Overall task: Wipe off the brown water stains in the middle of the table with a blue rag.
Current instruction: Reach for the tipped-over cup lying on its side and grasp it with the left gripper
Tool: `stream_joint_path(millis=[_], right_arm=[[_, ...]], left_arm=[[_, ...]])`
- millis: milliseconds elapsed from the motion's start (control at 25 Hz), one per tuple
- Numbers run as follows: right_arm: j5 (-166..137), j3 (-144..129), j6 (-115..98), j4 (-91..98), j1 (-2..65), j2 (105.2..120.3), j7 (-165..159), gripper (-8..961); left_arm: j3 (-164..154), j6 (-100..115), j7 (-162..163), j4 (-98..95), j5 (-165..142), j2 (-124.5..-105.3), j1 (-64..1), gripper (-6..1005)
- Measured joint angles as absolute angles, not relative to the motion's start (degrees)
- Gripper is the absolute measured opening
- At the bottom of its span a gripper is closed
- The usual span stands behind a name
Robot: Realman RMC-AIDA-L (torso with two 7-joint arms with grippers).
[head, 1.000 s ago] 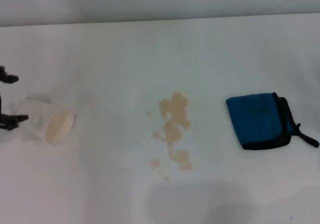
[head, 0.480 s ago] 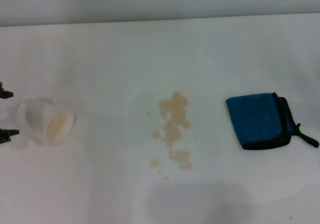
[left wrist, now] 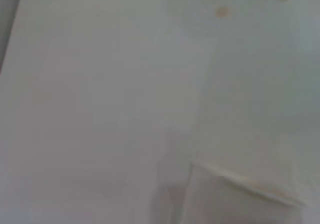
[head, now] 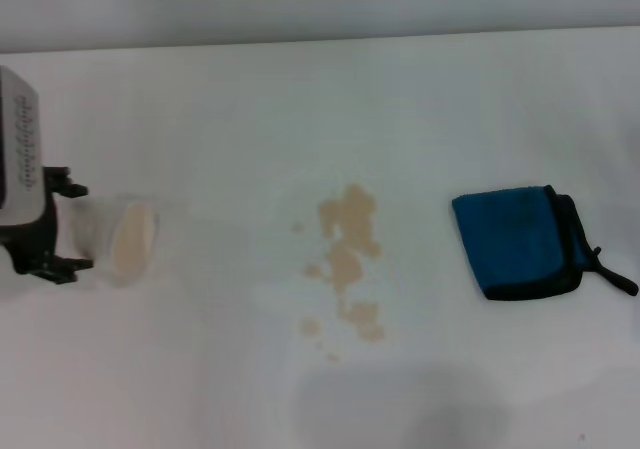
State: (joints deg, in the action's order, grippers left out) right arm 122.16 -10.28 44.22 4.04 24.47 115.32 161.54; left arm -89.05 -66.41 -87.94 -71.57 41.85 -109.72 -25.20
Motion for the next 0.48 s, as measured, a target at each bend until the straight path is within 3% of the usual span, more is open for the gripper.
stream_joint_path(millis=[480], right_arm=[[122.2,-10.4,44.6,4.7,23.7,115.31,161.5,386]], left_arm=[[-89.6,-59.3,-90.3,-64.0,43.2,-111.6,-27.7,873]])
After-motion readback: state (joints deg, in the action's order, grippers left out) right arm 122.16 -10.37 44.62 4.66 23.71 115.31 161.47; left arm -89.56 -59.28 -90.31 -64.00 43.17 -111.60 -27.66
